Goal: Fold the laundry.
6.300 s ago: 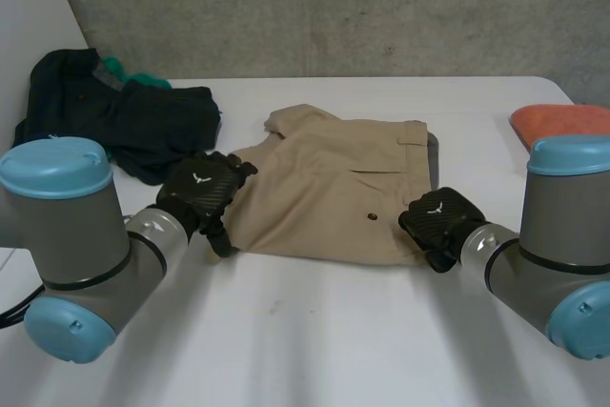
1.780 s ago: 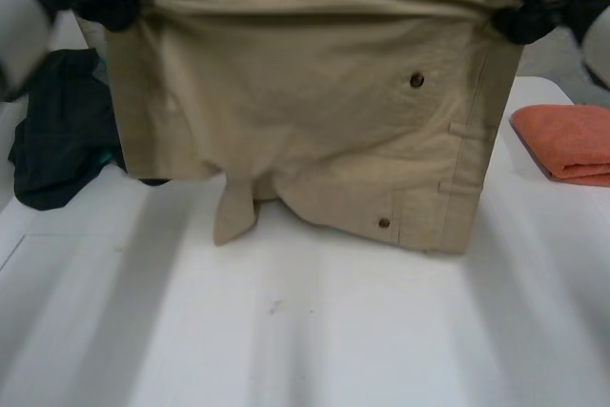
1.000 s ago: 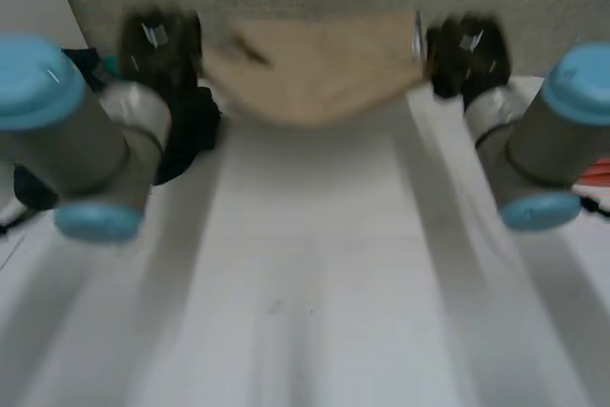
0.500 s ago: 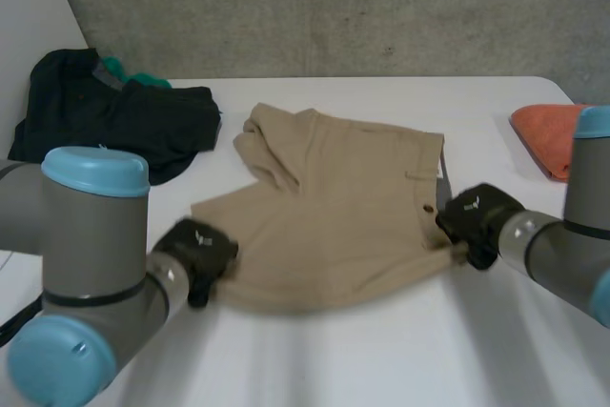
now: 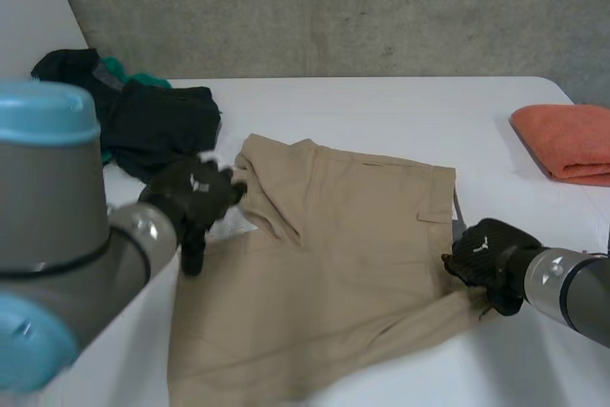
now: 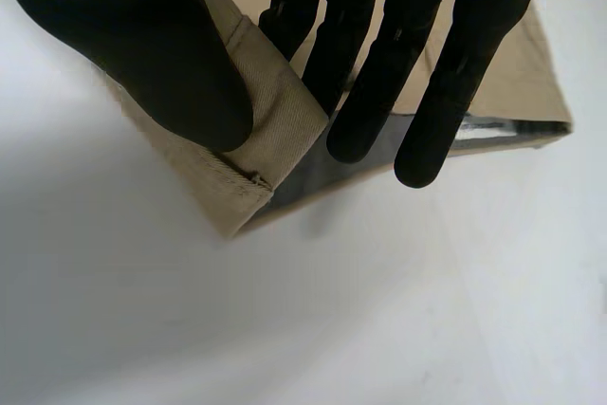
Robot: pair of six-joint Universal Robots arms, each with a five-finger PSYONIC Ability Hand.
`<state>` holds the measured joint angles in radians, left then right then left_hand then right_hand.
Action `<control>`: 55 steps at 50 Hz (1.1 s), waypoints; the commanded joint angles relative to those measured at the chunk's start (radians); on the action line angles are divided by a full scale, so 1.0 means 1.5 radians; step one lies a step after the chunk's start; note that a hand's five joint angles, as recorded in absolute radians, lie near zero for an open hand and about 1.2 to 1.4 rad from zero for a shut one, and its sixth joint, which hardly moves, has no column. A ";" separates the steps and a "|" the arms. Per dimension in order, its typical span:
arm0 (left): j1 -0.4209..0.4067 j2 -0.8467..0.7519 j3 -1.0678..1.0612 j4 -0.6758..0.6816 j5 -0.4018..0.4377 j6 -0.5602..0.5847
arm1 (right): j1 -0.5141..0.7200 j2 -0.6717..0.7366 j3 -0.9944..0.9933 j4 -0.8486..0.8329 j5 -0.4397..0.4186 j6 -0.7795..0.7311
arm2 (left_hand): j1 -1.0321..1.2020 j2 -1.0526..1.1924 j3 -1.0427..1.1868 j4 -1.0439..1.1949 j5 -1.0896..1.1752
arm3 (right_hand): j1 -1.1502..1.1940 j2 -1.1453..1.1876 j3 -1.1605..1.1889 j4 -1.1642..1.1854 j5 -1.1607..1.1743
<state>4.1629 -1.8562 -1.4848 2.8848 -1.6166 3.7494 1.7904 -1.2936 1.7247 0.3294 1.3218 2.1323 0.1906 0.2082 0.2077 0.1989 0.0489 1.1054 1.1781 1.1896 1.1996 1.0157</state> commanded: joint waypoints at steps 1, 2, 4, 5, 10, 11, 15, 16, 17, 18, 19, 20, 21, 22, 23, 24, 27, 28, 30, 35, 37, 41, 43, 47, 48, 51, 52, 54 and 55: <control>0.046 -0.152 0.143 0.087 0.119 -0.010 | 0.007 0.020 -0.006 -0.050 0.005 0.031 | 0.115 0.103 0.103 0.109 0.093 | 0.194 0.145 0.138 0.131 0.137; 0.051 -0.196 0.182 0.091 0.138 -0.007 | 0.009 0.026 -0.007 -0.055 0.005 0.035 | 0.194 0.183 0.183 0.189 0.173 | 0.194 0.145 0.138 0.131 0.137; 0.057 -0.238 0.224 0.089 0.151 -0.004 | 0.011 0.031 -0.006 -0.059 0.005 0.040 | 0.248 0.236 0.236 0.242 0.226 | 0.194 0.145 0.138 0.131 0.137; 0.061 -0.257 0.246 0.087 0.158 -0.003 | 0.012 0.034 -0.006 -0.061 0.005 0.042 | 0.264 0.252 0.252 0.258 0.242 | 0.194 0.145 0.138 0.131 0.137; 0.074 -0.383 0.384 0.055 0.163 0.029 | 0.014 0.053 -0.005 -0.068 0.006 0.050 | 0.293 0.281 0.282 0.288 0.271 | 0.194 0.145 0.138 0.131 0.137; 0.074 -0.398 0.402 0.051 0.163 0.037 | 0.014 0.057 -0.005 -0.069 0.006 0.051 | 0.293 0.281 0.282 0.288 0.271 | 0.194 0.145 0.138 0.131 0.137; 0.075 -0.456 0.480 0.021 0.153 0.075 | 0.012 0.064 -0.004 -0.073 0.006 0.055 | 0.293 0.281 0.282 0.288 0.271 | 0.194 0.145 0.138 0.131 0.137; 0.077 -0.469 0.504 0.002 0.150 0.084 | 0.011 0.067 -0.004 -0.074 0.006 0.056 | 0.289 0.278 0.278 0.284 0.267 | 0.194 0.145 0.138 0.131 0.137; 0.077 -0.476 0.512 -0.007 0.149 0.086 | 0.010 0.067 -0.004 -0.075 0.006 0.057 | 0.285 0.274 0.274 0.280 0.263 | 0.194 0.145 0.138 0.131 0.137; 0.077 -0.482 0.519 -0.014 0.150 0.086 | 0.010 0.068 -0.004 -0.076 0.006 0.057 | 0.278 0.266 0.266 0.272 0.256 | 0.194 0.145 0.138 0.131 0.137; 0.076 -0.488 0.527 -0.021 0.150 0.086 | 0.009 0.068 -0.004 -0.077 0.006 0.058 | 0.274 0.262 0.262 0.268 0.252 | 0.194 0.145 0.138 0.131 0.137; 0.074 -0.499 0.537 -0.026 0.148 0.088 | 0.007 0.067 -0.004 -0.079 0.006 0.058 | 0.272 0.260 0.260 0.266 0.250 | 0.194 0.145 0.138 0.131 0.137; 0.074 -0.504 0.541 -0.027 0.146 0.091 | 0.006 0.067 -0.004 -0.082 0.005 0.058 | 0.279 0.268 0.268 0.274 0.257 | 0.194 0.145 0.138 0.131 0.137; 0.073 -0.508 0.545 -0.027 0.145 0.091 | 0.005 0.065 -0.004 -0.083 0.004 0.059 | 0.287 0.275 0.276 0.282 0.265 | 0.194 0.145 0.138 0.131 0.137; 0.073 -0.512 0.547 -0.027 0.145 0.092 | 0.004 0.064 -0.004 -0.084 0.004 0.059 | 0.299 0.287 0.287 0.293 0.277 | 0.194 0.145 0.138 0.131 0.137; 0.071 -0.516 0.549 -0.027 0.144 0.092 | 0.003 0.063 -0.004 -0.085 0.004 0.059 | 0.367 0.355 0.355 0.361 0.345 | 0.194 0.145 0.138 0.131 0.137; 0.069 -0.520 0.550 -0.026 0.140 0.094 | 0.002 0.062 -0.004 -0.086 0.003 0.059 | 0.693 0.681 0.682 0.688 0.671 | 0.194 0.145 0.138 0.131 0.137; 0.068 -0.518 0.550 -0.019 0.130 0.093 | 0.002 0.061 -0.004 -0.086 0.003 0.060 | 0.803 0.791 0.791 0.797 0.781 | 0.194 0.145 0.138 0.131 0.137; 0.067 -0.514 0.548 -0.006 0.104 0.091 | 0.003 0.060 -0.004 -0.087 0.003 0.062 | 0.804 0.792 0.792 0.798 0.782 | 0.194 0.145 0.138 0.131 0.137; 0.063 -0.465 0.505 0.018 -0.038 0.083 | 0.005 0.062 -0.002 -0.088 0.006 0.063 | 0.804 0.792 0.792 0.798 0.782 | 0.194 0.145 0.138 0.131 0.137; 0.064 -0.434 0.461 0.042 -0.076 0.076 | 0.005 0.063 -0.001 -0.088 0.005 0.063 | 0.804 0.792 0.792 0.798 0.782 | 0.194 0.145 0.138 0.131 0.137; 0.066 -0.399 0.392 0.073 -0.063 0.087 | 0.005 0.065 -0.001 -0.088 0.004 0.063 | 0.804 0.792 0.792 0.798 0.782 | 0.194 0.145 0.138 0.131 0.137; 0.069 -0.395 0.378 0.073 -0.064 0.093 | 0.005 0.065 -0.001 -0.088 0.004 0.063 | 0.804 0.792 0.792 0.798 0.782 | 0.194 0.145 0.138 0.131 0.137; 0.072 -0.384 0.369 0.023 -0.099 0.095 | 0.008 0.063 0.001 -0.088 0.005 0.063 | 0.804 0.792 0.792 0.798 0.782 | 0.194 0.145 0.138 0.131 0.137; 0.071 -0.381 0.370 0.012 -0.103 0.093 | 0.009 0.062 0.001 -0.088 0.005 0.063 | 0.804 0.792 0.792 0.798 0.782 | 0.194 0.145 0.138 0.131 0.137; 0.066 -0.365 0.375 -0.018 -0.115 0.079 | 0.012 0.063 0.002 -0.088 0.006 0.064 | 0.246 0.234 0.234 0.240 0.224 | 0.194 0.145 0.138 0.131 0.137; 0.064 -0.361 0.375 -0.019 -0.117 0.074 | 0.013 0.063 0.003 -0.090 0.006 0.064 | 0.157 0.145 0.146 0.152 0.135 | 0.194 0.145 0.138 0.131 0.137; 0.063 -0.354 0.376 -0.017 -0.115 0.064 | 0.014 0.063 0.004 -0.090 0.006 0.064 | 0.137 0.125 0.125 0.131 0.115 | 0.194 0.145 0.138 0.131 0.137; 0.064 -0.348 0.379 -0.008 -0.112 0.055 | 0.015 0.063 0.005 -0.091 0.006 0.065 | 0.137 0.125 0.125 0.131 0.115 | 0.194 0.145 0.138 0.131 0.137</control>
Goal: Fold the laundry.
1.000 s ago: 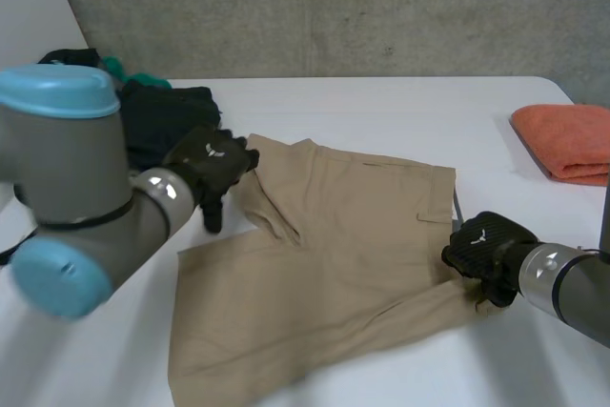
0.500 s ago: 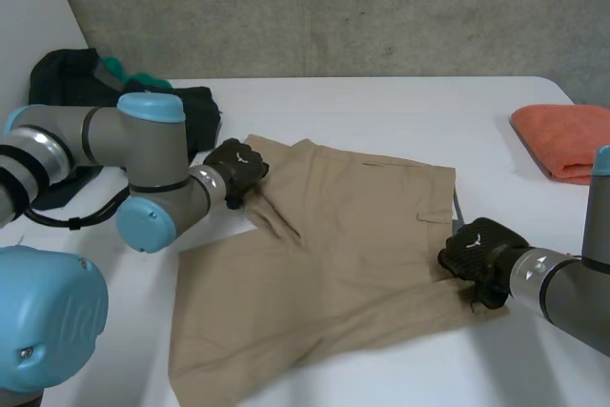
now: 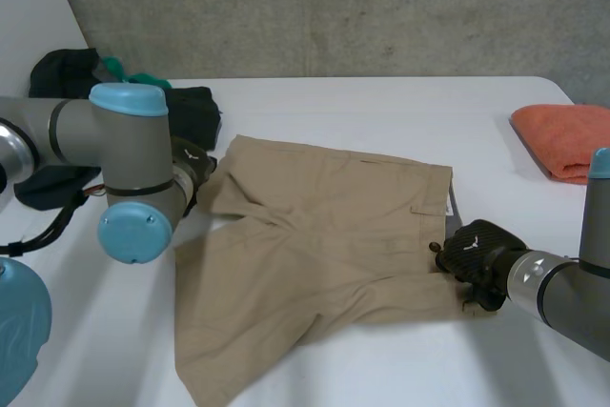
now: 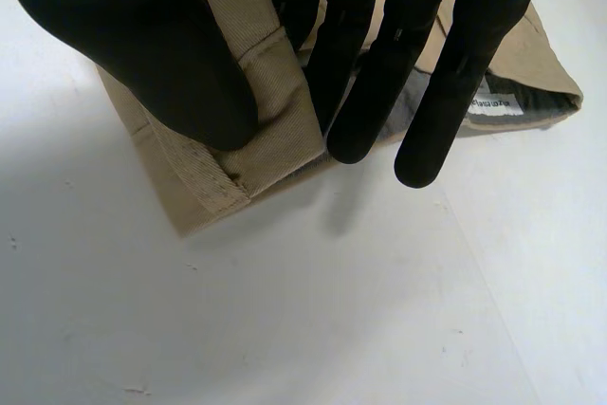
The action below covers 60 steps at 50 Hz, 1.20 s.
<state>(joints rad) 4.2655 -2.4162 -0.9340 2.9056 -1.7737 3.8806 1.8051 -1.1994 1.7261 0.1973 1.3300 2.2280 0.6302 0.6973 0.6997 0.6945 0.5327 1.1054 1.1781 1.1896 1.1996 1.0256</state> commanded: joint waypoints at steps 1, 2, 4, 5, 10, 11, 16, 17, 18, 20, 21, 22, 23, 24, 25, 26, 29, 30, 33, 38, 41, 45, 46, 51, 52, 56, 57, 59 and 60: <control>-0.003 0.028 0.014 -0.016 -0.005 -0.038 | 0.005 0.000 0.005 -0.003 0.001 0.002 | -0.153 -0.197 -0.199 -0.195 -0.204 | 0.194 0.145 0.138 0.131 0.131; -0.001 0.029 0.015 -0.009 -0.003 -0.042 | 0.005 0.001 0.005 -0.003 0.001 0.002 | -0.143 -0.188 -0.189 -0.186 -0.194 | 0.194 0.145 0.138 0.131 0.131; 0.006 0.029 0.015 0.004 0.013 -0.053 | 0.005 0.000 0.008 -0.003 0.001 0.002 | -0.108 -0.153 -0.154 -0.151 -0.159 | 0.194 0.145 0.138 0.131 0.131; 0.009 0.027 0.016 0.007 0.021 -0.054 | 0.005 0.001 0.008 -0.004 0.001 0.002 | -0.100 -0.145 -0.146 -0.143 -0.151 | 0.194 0.145 0.138 0.131 0.131; 0.017 0.004 0.024 0.013 0.079 -0.056 | 0.004 0.002 0.012 -0.009 -0.001 0.002 | -0.088 -0.133 -0.134 -0.131 -0.139 | 0.194 0.145 0.138 0.131 0.131; 0.018 -0.002 0.027 0.011 0.087 -0.054 | 0.004 0.002 0.012 -0.010 -0.001 0.002 | -0.086 -0.131 -0.132 -0.129 -0.137 | 0.194 0.145 0.138 0.131 0.131; 0.026 -0.048 0.056 0.002 0.121 -0.033 | 0.005 0.008 0.013 -0.014 0.001 0.002 | -0.074 -0.119 -0.121 -0.117 -0.126 | 0.194 0.145 0.138 0.131 0.131; 0.027 -0.054 0.060 -0.002 0.120 -0.028 | 0.005 0.009 0.013 -0.014 0.001 0.002 | -0.072 -0.117 -0.119 -0.115 -0.124 | 0.194 0.145 0.138 0.131 0.131; 0.028 -0.060 0.063 -0.006 0.119 -0.025 | 0.005 0.010 0.013 -0.014 0.001 0.002 | -0.072 -0.117 -0.119 -0.115 -0.124 | 0.194 0.145 0.138 0.131 0.131; 0.028 -0.071 0.070 -0.023 0.113 -0.019 | 0.005 0.011 0.014 -0.014 0.001 0.001 | -0.063 -0.107 -0.109 -0.105 -0.114 | 0.194 0.145 0.138 0.131 0.131; 0.028 -0.073 0.070 -0.028 0.111 -0.020 | 0.005 0.011 0.014 -0.014 0.001 0.001 | -0.055 -0.100 -0.101 -0.098 -0.106 | 0.194 0.145 0.138 0.131 0.131; 0.028 -0.076 0.069 -0.030 0.111 -0.019 | 0.005 0.011 0.014 -0.014 0.001 0.000 | -0.028 -0.072 -0.074 -0.070 -0.079 | 0.194 0.145 0.138 0.131 0.131; 0.029 -0.076 0.065 -0.035 0.112 -0.019 | 0.004 0.012 0.014 -0.014 0.001 0.000 | 0.085 0.040 0.039 0.042 0.034 | 0.194 0.145 0.138 0.131 0.131; 0.029 -0.076 0.064 -0.036 0.113 -0.019 | 0.003 0.012 0.014 -0.014 0.000 0.000 | 0.218 0.173 0.172 0.175 0.167 | 0.194 0.145 0.138 0.131 0.131; 0.029 -0.075 0.064 -0.037 0.112 -0.019 | 0.003 0.011 0.014 -0.014 0.000 0.000 | 0.341 0.297 0.295 0.299 0.290 | 0.194 0.145 0.138 0.131 0.131; 0.029 -0.072 0.063 -0.037 0.109 -0.016 | 0.002 0.012 0.014 -0.014 0.000 0.000 | 0.509 0.464 0.463 0.466 0.458 | 0.194 0.145 0.138 0.131 0.131; 0.029 -0.050 0.054 -0.035 0.077 -0.022 | 0.001 0.010 0.014 -0.014 0.001 0.000 | 0.511 0.466 0.464 0.468 0.459 | 0.194 0.145 0.138 0.131 0.131; 0.030 -0.041 0.048 -0.034 0.061 -0.025 | 0.002 0.009 0.014 -0.014 0.001 0.000 | 0.511 0.466 0.464 0.468 0.459 | 0.194 0.145 0.138 0.131 0.131; 0.027 -0.008 0.019 -0.019 -0.012 -0.038 | 0.004 0.007 0.014 -0.014 0.001 0.002 | 0.511 0.466 0.464 0.468 0.459 | 0.194 0.145 0.138 0.131 0.131; 0.016 0.002 -0.006 -0.006 -0.060 -0.020 | 0.008 0.000 0.019 -0.014 0.002 0.002 | 0.511 0.466 0.464 0.468 0.459 | 0.194 0.145 0.138 0.131 0.131; 0.005 0.006 -0.014 -0.012 -0.068 -0.009 | 0.012 -0.004 0.020 -0.014 0.002 0.002 | 0.476 0.431 0.430 0.433 0.425 | 0.194 0.145 0.138 0.131 0.131; -0.006 0.018 -0.013 -0.013 -0.079 -0.011 | 0.014 -0.005 0.021 -0.012 0.002 0.002 | 0.158 0.113 0.112 0.115 0.107 | 0.194 0.145 0.138 0.131 0.131; -0.007 0.021 -0.013 -0.013 -0.078 -0.013 | 0.014 -0.005 0.021 -0.012 0.002 0.002 | 0.009 -0.035 -0.037 -0.033 -0.042 | 0.194 0.145 0.138 0.131 0.131; -0.008 0.044 -0.014 -0.001 -0.064 -0.031 | 0.014 -0.008 0.021 -0.013 0.002 0.002 | -0.192 -0.237 -0.238 -0.235 -0.243 | 0.194 0.145 0.138 0.131 0.131; -0.005 0.050 -0.015 0.004 -0.049 -0.039 | 0.014 -0.009 0.022 -0.012 0.002 0.003 | -0.165 -0.209 -0.211 -0.207 -0.216 | 0.194 0.145 0.138 0.131 0.131; 0.011 0.055 -0.014 0.009 0.001 -0.058 | 0.014 -0.011 0.024 -0.014 0.002 0.002 | -0.047 -0.092 -0.094 -0.090 -0.099 | 0.194 0.145 0.138 0.131 0.131; 0.013 0.054 -0.013 0.008 0.013 -0.062 | 0.014 -0.011 0.024 -0.014 0.002 0.002 | -0.012 -0.057 -0.058 -0.055 -0.063 | 0.194 0.145 0.138 0.131 0.131; 0.021 0.047 -0.010 0.007 0.052 -0.072 | 0.014 -0.011 0.024 -0.014 0.002 0.003 | 0.084 0.039 0.037 0.041 0.032 | 0.194 0.145 0.138 0.131 0.131; 0.024 0.043 -0.009 0.006 0.063 -0.072 | 0.014 -0.011 0.025 -0.014 0.002 0.002 | 0.100 0.055 0.053 0.057 0.048 | 0.194 0.145 0.138 0.131 0.131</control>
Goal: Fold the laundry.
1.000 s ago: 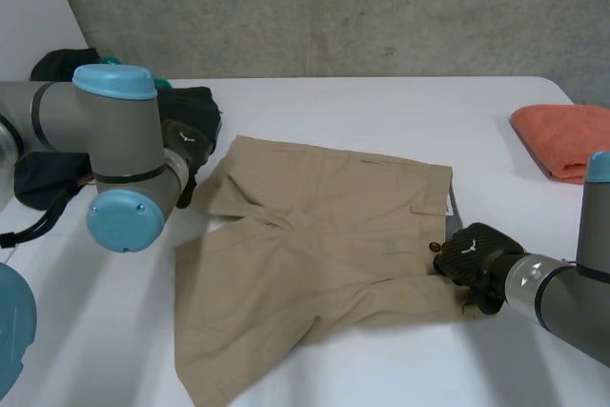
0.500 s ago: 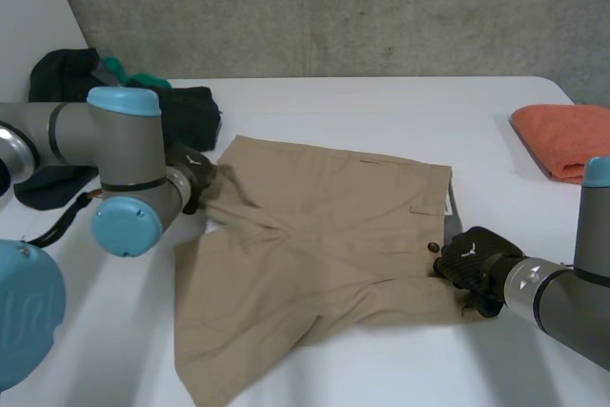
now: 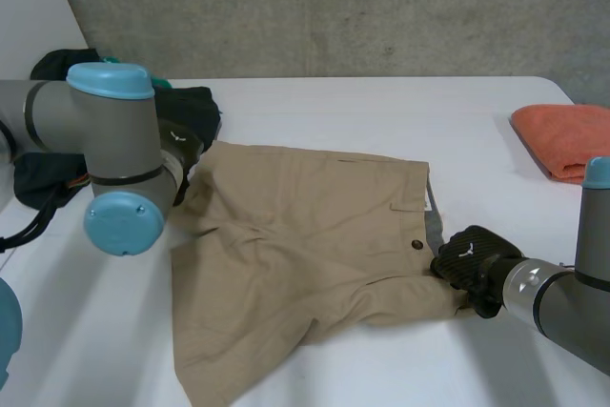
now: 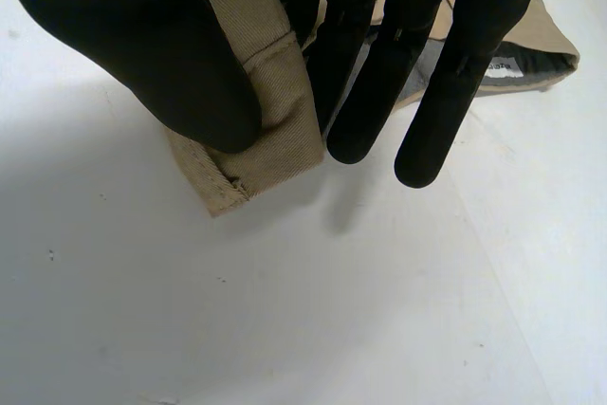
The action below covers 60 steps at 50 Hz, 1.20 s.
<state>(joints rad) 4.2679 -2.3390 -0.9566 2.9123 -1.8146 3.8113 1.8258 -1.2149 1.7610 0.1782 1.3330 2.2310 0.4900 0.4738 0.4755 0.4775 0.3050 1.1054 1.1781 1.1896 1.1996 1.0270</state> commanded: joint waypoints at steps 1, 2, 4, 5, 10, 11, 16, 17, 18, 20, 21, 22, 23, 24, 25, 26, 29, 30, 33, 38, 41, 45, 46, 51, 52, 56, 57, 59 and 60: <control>0.027 -0.019 0.010 -0.002 0.107 -0.027 | 0.000 -0.001 0.002 -0.001 -0.001 0.000 | 0.228 0.239 0.238 0.237 0.235 | 0.194 0.145 0.138 0.131 0.130; 0.028 -0.025 0.012 -0.005 0.115 -0.026 | 0.000 -0.001 0.002 -0.001 -0.001 0.000 | 0.252 0.263 0.262 0.260 0.259 | 0.194 0.145 0.138 0.131 0.130; 0.033 -0.042 0.019 -0.015 0.129 -0.024 | 0.000 0.000 0.002 -0.001 -0.001 0.001 | 0.330 0.341 0.340 0.338 0.337 | 0.194 0.145 0.138 0.131 0.130; 0.036 -0.048 0.020 -0.019 0.131 -0.024 | 0.000 0.001 0.003 -0.001 -0.001 0.001 | 0.342 0.353 0.352 0.350 0.349 | 0.194 0.145 0.138 0.131 0.130; 0.045 -0.068 0.019 -0.029 0.137 -0.023 | 0.000 0.002 0.004 -0.001 -0.001 -0.001 | 0.297 0.308 0.307 0.306 0.304 | 0.194 0.145 0.138 0.131 0.130; 0.046 -0.070 0.018 -0.029 0.138 -0.022 | 0.000 0.003 0.004 -0.001 -0.001 -0.001 | 0.256 0.267 0.266 0.265 0.263 | 0.194 0.145 0.138 0.131 0.130; 0.052 -0.078 0.017 -0.017 0.139 -0.021 | 0.004 0.004 0.004 -0.001 -0.001 0.001 | 0.148 0.159 0.158 0.157 0.155 | 0.194 0.145 0.138 0.131 0.130; 0.054 -0.079 0.017 -0.013 0.139 -0.020 | 0.004 0.005 0.004 -0.001 -0.001 0.000 | 0.152 0.163 0.162 0.161 0.159 | 0.194 0.145 0.138 0.131 0.130; 0.055 -0.081 0.017 -0.009 0.140 -0.019 | 0.005 0.004 0.004 -0.001 -0.001 0.000 | 0.154 0.165 0.164 0.163 0.161 | 0.194 0.145 0.138 0.131 0.130; 0.058 -0.086 0.020 -0.001 0.146 -0.011 | 0.005 0.003 0.006 -0.001 -0.001 0.001 | 0.166 0.177 0.176 0.174 0.173 | 0.194 0.145 0.138 0.131 0.130; 0.059 -0.088 0.021 -0.001 0.148 -0.008 | 0.005 0.003 0.006 -0.001 -0.001 0.000 | 0.172 0.183 0.181 0.180 0.179 | 0.194 0.145 0.138 0.131 0.130; 0.060 -0.090 0.021 0.000 0.150 -0.006 | 0.005 0.002 0.007 -0.002 -0.001 0.000 | 0.182 0.192 0.191 0.190 0.189 | 0.194 0.145 0.138 0.131 0.130; 0.063 -0.092 0.023 0.000 0.154 -0.002 | 0.005 0.002 0.007 -0.002 -0.001 0.000 | 0.185 0.196 0.195 0.194 0.193 | 0.194 0.145 0.138 0.131 0.130; 0.063 -0.094 0.023 0.000 0.157 0.000 | 0.004 0.002 0.007 -0.002 -0.001 0.000 | 0.187 0.198 0.197 0.196 0.194 | 0.194 0.145 0.138 0.131 0.130; 0.064 -0.096 0.023 0.000 0.164 0.002 | 0.004 0.002 0.008 -0.002 0.000 0.000 | 0.193 0.204 0.203 0.202 0.200 | 0.194 0.145 0.138 0.131 0.130; 0.064 -0.096 0.022 0.000 0.166 0.004 | 0.004 0.002 0.007 -0.002 -0.001 0.000 | 0.195 0.206 0.205 0.204 0.202 | 0.194 0.145 0.138 0.131 0.130; 0.064 -0.097 0.020 0.000 0.173 0.004 | 0.004 0.004 0.007 -0.002 -0.001 -0.002 | 0.207 0.218 0.217 0.215 0.214 | 0.194 0.145 0.138 0.131 0.130; 0.064 -0.098 0.019 0.000 0.174 0.004 | 0.004 0.004 0.007 -0.002 -0.001 -0.002 | 0.225 0.235 0.234 0.233 0.232 | 0.194 0.145 0.138 0.131 0.130; 0.064 -0.102 0.020 0.000 0.173 0.005 | 0.005 0.005 0.007 -0.002 -0.001 -0.002 | 0.326 0.337 0.336 0.335 0.333 | 0.194 0.145 0.138 0.131 0.130; 0.064 -0.096 0.017 -0.001 0.166 0.006 | 0.006 0.001 0.008 -0.002 0.000 0.000 | 0.604 0.615 0.614 0.613 0.611 | 0.194 0.145 0.138 0.131 0.130; 0.065 -0.077 0.001 -0.001 0.147 0.000 | 0.005 0.000 0.008 -0.002 -0.001 0.001 | 0.604 0.615 0.614 0.613 0.611 | 0.194 0.145 0.138 0.131 0.130; 0.074 -0.050 -0.021 0.009 0.107 0.011 | 0.003 -0.001 0.008 -0.002 -0.001 -0.001 | 0.604 0.615 0.614 0.613 0.611 | 0.194 0.145 0.138 0.131 0.130; 0.076 -0.045 -0.024 0.010 0.097 0.015 | 0.003 -0.001 0.008 -0.002 -0.001 -0.001 | 0.604 0.615 0.614 0.613 0.611 | 0.194 0.145 0.138 0.131 0.130; 0.083 -0.007 -0.055 0.006 0.023 0.053 | 0.005 -0.002 0.009 -0.002 -0.001 -0.001 | 0.604 0.615 0.614 0.613 0.611 | 0.194 0.145 0.138 0.131 0.130; 0.083 0.000 -0.062 0.009 0.024 0.054 | 0.006 -0.003 0.010 -0.002 -0.001 -0.001 | 0.604 0.615 0.614 0.613 0.611 | 0.194 0.145 0.138 0.131 0.130; 0.082 0.013 -0.077 0.027 0.055 0.055 | 0.013 -0.002 0.011 -0.002 -0.001 0.000 | 0.604 0.615 0.614 0.613 0.611 | 0.194 0.145 0.138 0.131 0.130; 0.080 0.014 -0.079 0.031 0.055 0.057 | 0.013 -0.002 0.011 -0.002 0.000 0.000 | 0.604 0.615 0.614 0.613 0.611 | 0.194 0.145 0.138 0.131 0.130; 0.075 0.016 -0.084 0.034 0.046 0.058 | 0.014 -0.003 0.012 -0.002 0.000 0.001 | 0.604 0.615 0.614 0.613 0.611 | 0.194 0.145 0.138 0.131 0.130; 0.074 0.017 -0.085 0.035 0.046 0.057 | 0.014 -0.002 0.011 -0.002 -0.001 0.001 | 0.604 0.615 0.614 0.613 0.611 | 0.194 0.145 0.138 0.131 0.130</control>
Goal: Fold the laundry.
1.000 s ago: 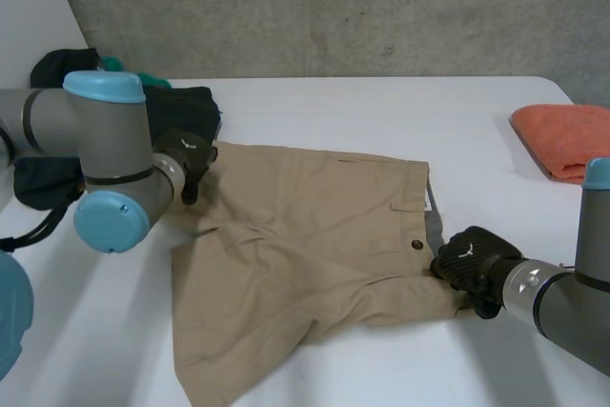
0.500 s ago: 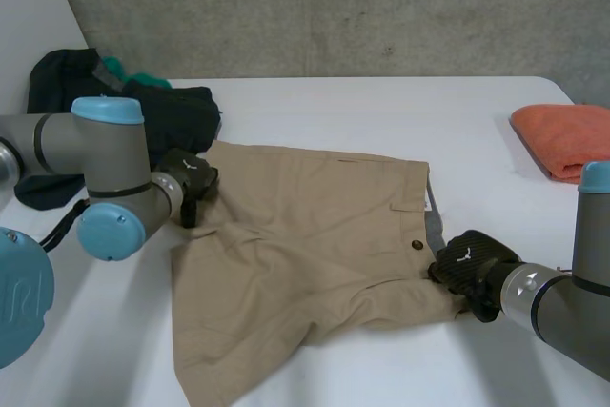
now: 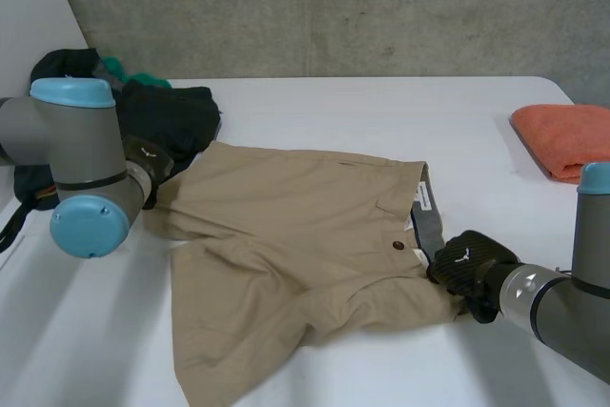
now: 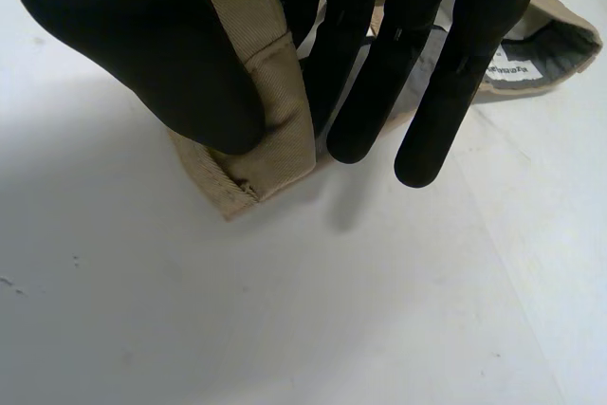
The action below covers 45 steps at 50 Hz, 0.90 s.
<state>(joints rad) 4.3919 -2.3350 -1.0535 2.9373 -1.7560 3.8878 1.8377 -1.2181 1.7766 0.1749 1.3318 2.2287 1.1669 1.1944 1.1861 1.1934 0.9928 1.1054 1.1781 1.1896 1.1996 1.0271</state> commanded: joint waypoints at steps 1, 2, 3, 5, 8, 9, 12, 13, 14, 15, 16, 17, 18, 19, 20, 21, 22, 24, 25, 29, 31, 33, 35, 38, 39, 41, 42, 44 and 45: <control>-0.009 0.017 -0.023 0.019 0.007 0.005 | 0.006 0.000 0.001 0.000 0.000 0.002 | 0.153 0.135 0.140 0.135 0.153 | 0.194 0.145 0.138 0.131 0.130; -0.011 0.024 -0.026 0.019 0.009 0.002 | 0.006 -0.001 0.001 -0.001 -0.002 0.002 | -0.070 -0.088 -0.082 -0.087 -0.070 | 0.194 0.145 0.138 0.131 0.130; -0.011 0.026 -0.029 0.019 0.008 0.001 | 0.006 -0.001 0.001 -0.001 -0.002 0.002 | -0.246 -0.265 -0.259 -0.264 -0.247 | 0.194 0.145 0.138 0.131 0.130; -0.011 0.042 -0.038 0.021 0.013 -0.005 | 0.006 -0.007 0.000 -0.002 -0.005 0.006 | -0.662 -0.680 -0.674 -0.679 -0.662 | 0.194 0.145 0.138 0.131 0.130; -0.010 0.067 -0.053 0.030 0.018 -0.016 | 0.011 -0.012 -0.001 -0.005 -0.010 0.014 | -0.662 -0.680 -0.674 -0.679 -0.662 | 0.194 0.145 0.138 0.131 0.130; -0.008 0.086 -0.066 0.034 0.022 -0.027 | 0.014 -0.015 -0.002 -0.007 -0.016 0.025 | -0.662 -0.680 -0.674 -0.679 -0.662 | 0.194 0.145 0.138 0.131 0.130; -0.009 0.137 -0.099 0.037 0.029 -0.055 | 0.017 -0.020 -0.004 -0.014 -0.023 0.043 | -0.662 -0.680 -0.674 -0.679 -0.662 | 0.194 0.145 0.138 0.131 0.130; -0.010 0.152 -0.111 0.037 0.032 -0.061 | 0.017 -0.024 -0.005 -0.020 -0.028 0.058 | -0.662 -0.680 -0.674 -0.679 -0.662 | 0.194 0.145 0.138 0.131 0.130; -0.011 0.167 -0.123 0.036 0.035 -0.067 | 0.017 -0.026 -0.005 -0.023 -0.030 0.064 | -0.662 -0.680 -0.674 -0.679 -0.662 | 0.194 0.145 0.138 0.131 0.130; -0.012 0.180 -0.135 0.036 0.039 -0.074 | 0.018 -0.030 -0.006 -0.028 -0.033 0.073 | -0.662 -0.680 -0.674 -0.679 -0.662 | 0.194 0.145 0.138 0.131 0.130; -0.018 0.209 -0.163 0.032 0.047 -0.086 | 0.018 -0.033 -0.009 -0.037 -0.037 0.094 | -0.659 -0.678 -0.672 -0.677 -0.660 | 0.194 0.145 0.138 0.131 0.130; -0.023 0.223 -0.178 0.028 0.054 -0.093 | 0.018 -0.035 -0.011 -0.042 -0.040 0.105 | -0.646 -0.664 -0.658 -0.663 -0.646 | 0.194 0.145 0.138 0.131 0.130; -0.032 0.251 -0.212 0.017 0.065 -0.110 | 0.018 -0.035 -0.016 -0.053 -0.043 0.133 | -0.636 -0.654 -0.649 -0.653 -0.636 | 0.194 0.145 0.138 0.131 0.130; -0.036 0.265 -0.229 0.008 0.073 -0.119 | 0.017 -0.035 -0.020 -0.059 -0.043 0.148 | -0.620 -0.638 -0.633 -0.638 -0.620 | 0.194 0.145 0.138 0.131 0.130; -0.040 0.279 -0.246 -0.002 0.081 -0.129 | 0.017 -0.035 -0.023 -0.066 -0.044 0.165 | -0.601 -0.619 -0.613 -0.618 -0.601 | 0.194 0.145 0.138 0.131 0.130; -0.045 0.294 -0.263 -0.012 0.091 -0.140 | 0.017 -0.035 -0.026 -0.074 -0.044 0.182 | -0.581 -0.599 -0.594 -0.599 -0.581 | 0.194 0.145 0.138 0.131 0.130; -0.054 0.322 -0.292 -0.037 0.109 -0.163 | 0.016 -0.033 -0.031 -0.087 -0.044 0.217 | -0.560 -0.578 -0.572 -0.577 -0.560 | 0.194 0.145 0.138 0.131 0.130; -0.064 0.351 -0.320 -0.065 0.125 -0.189 | 0.015 -0.030 -0.035 -0.099 -0.042 0.244 | -0.530 -0.548 -0.543 -0.548 -0.530 | 0.194 0.145 0.138 0.131 0.130; -0.074 0.372 -0.347 -0.091 0.135 -0.212 | 0.016 -0.026 -0.039 -0.107 -0.041 0.271 | -0.507 -0.525 -0.519 -0.524 -0.507 | 0.194 0.145 0.138 0.131 0.130; -0.092 0.405 -0.408 -0.141 0.152 -0.257 | 0.022 -0.014 -0.043 -0.119 -0.039 0.306 | -0.501 -0.519 -0.513 -0.518 -0.501 | 0.194 0.145 0.138 0.131 0.130; -0.095 0.411 -0.431 -0.149 0.155 -0.267 | 0.027 -0.013 -0.043 -0.124 -0.036 0.313 | -0.487 -0.505 -0.500 -0.505 -0.487 | 0.194 0.145 0.138 0.131 0.130; -0.096 0.417 -0.462 -0.144 0.158 -0.270 | 0.029 -0.010 -0.045 -0.135 -0.027 0.321 | -0.471 -0.490 -0.484 -0.489 -0.472 | 0.194 0.145 0.138 0.131 0.130; -0.098 0.419 -0.478 -0.138 0.157 -0.267 | 0.030 -0.008 -0.045 -0.149 -0.015 0.330 | -0.471 -0.490 -0.484 -0.489 -0.472 | 0.194 0.145 0.138 0.131 0.130; -0.106 0.418 -0.499 -0.136 0.157 -0.264 | 0.034 -0.004 -0.045 -0.175 0.018 0.345 | -0.471 -0.490 -0.484 -0.489 -0.472 | 0.194 0.145 0.138 0.131 0.130; -0.110 0.418 -0.503 -0.136 0.157 -0.264 | 0.035 -0.002 -0.045 -0.179 0.027 0.350 | -0.473 -0.491 -0.486 -0.491 -0.473 | 0.194 0.145 0.138 0.131 0.130; -0.129 0.415 -0.508 -0.132 0.155 -0.267 | 0.036 -0.001 -0.045 -0.193 0.050 0.359 | -0.475 -0.493 -0.488 -0.493 -0.475 | 0.194 0.145 0.138 0.131 0.130; -0.134 0.415 -0.510 -0.131 0.154 -0.267 | 0.037 -0.001 -0.045 -0.197 0.055 0.362 | -0.475 -0.493 -0.488 -0.493 -0.475 | 0.194 0.145 0.138 0.131 0.130; -0.144 0.413 -0.513 -0.127 0.152 -0.269 | 0.036 0.001 -0.046 -0.206 0.063 0.368 | -0.475 -0.493 -0.488 -0.493 -0.475 | 0.194 0.145 0.138 0.131 0.130; -0.153 0.411 -0.513 -0.121 0.150 -0.271 | 0.035 0.002 -0.046 -0.215 0.069 0.374 | -0.479 -0.497 -0.492 -0.497 -0.479 | 0.194 0.145 0.138 0.131 0.130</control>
<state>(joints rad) 4.2105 -1.7062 -1.8139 2.7329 -1.5206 3.4841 1.8905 -1.2208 1.7078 -0.1026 1.3842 2.7617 0.3789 0.3824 0.3853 0.3877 0.2151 1.1054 1.1781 1.1896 1.1996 1.0271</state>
